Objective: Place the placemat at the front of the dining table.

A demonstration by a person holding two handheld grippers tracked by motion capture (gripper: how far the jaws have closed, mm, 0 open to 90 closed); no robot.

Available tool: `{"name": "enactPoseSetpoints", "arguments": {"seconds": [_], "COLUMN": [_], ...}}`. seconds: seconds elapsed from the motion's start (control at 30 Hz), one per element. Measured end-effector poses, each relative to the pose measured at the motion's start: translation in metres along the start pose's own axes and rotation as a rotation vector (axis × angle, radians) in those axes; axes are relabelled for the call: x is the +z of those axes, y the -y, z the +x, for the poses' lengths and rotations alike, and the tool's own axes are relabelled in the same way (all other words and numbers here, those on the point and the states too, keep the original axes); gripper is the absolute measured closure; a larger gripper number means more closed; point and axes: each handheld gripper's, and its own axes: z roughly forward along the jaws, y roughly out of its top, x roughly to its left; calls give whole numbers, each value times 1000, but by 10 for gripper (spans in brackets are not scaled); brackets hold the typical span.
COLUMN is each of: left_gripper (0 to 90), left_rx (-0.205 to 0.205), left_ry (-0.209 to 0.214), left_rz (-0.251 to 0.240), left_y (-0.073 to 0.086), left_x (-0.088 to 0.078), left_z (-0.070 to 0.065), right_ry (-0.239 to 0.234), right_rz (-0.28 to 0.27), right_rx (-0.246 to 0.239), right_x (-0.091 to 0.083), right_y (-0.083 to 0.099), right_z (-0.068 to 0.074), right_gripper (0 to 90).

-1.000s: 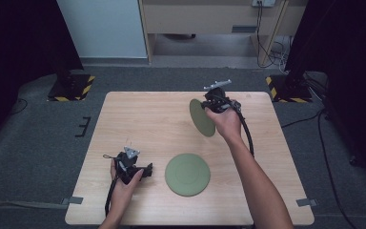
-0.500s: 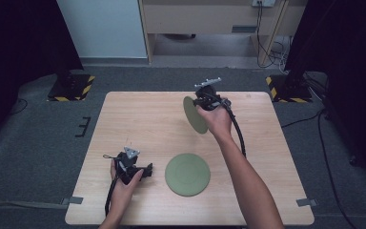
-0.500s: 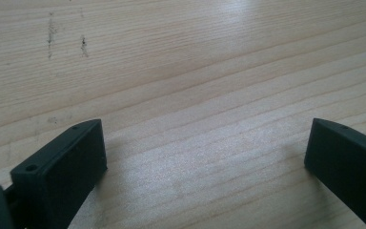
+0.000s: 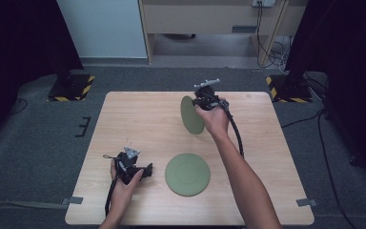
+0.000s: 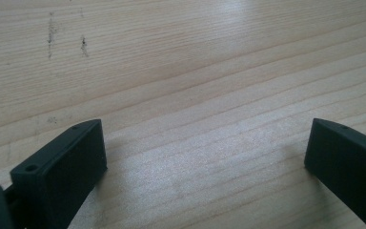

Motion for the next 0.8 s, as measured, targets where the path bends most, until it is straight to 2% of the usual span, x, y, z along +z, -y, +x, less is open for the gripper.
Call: {"name": "enactPoseSetpoints", "arguments": {"seconds": [0.43, 0.8], "left_gripper": [0, 0], "left_rx": [-1, 0], "left_ry": [-1, -2], "left_rz": [0, 1], "left_y": [0, -1], "left_x": [0, 1], "left_z": [0, 0], "right_ry": [18, 18], "right_rz": [22, 36], "right_rx": [34, 75], "right_x": [3, 8], "right_y": [15, 36], "right_z": [-35, -61], "right_gripper": [860, 860]}}
